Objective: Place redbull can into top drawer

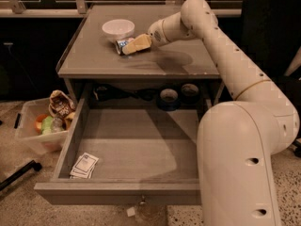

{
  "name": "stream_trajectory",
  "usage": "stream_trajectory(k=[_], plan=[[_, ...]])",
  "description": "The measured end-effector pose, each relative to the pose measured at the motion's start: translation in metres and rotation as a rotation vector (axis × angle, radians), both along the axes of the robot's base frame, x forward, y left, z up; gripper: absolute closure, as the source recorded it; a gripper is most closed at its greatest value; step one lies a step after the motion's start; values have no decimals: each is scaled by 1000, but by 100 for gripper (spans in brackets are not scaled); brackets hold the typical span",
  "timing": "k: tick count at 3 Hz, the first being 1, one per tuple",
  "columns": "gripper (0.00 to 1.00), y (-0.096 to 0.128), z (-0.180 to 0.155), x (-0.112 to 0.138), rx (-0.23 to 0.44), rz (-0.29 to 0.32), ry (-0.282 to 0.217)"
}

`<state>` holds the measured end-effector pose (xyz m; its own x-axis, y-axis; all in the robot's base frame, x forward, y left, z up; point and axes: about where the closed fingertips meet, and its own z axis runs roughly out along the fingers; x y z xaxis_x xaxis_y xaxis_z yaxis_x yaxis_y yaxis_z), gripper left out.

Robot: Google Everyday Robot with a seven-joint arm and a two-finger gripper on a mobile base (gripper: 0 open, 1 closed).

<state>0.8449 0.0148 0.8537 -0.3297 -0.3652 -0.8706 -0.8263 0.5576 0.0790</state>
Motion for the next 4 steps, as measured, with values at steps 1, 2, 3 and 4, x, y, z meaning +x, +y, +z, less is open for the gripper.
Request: stream_trajectory(k=[1, 2, 3, 4], plan=[[0, 10, 1, 4, 31, 23, -14], [0, 14, 0, 12, 68, 24, -41], [0, 22, -8, 19, 81, 37, -39], [19, 24, -15, 22, 75, 44, -36]])
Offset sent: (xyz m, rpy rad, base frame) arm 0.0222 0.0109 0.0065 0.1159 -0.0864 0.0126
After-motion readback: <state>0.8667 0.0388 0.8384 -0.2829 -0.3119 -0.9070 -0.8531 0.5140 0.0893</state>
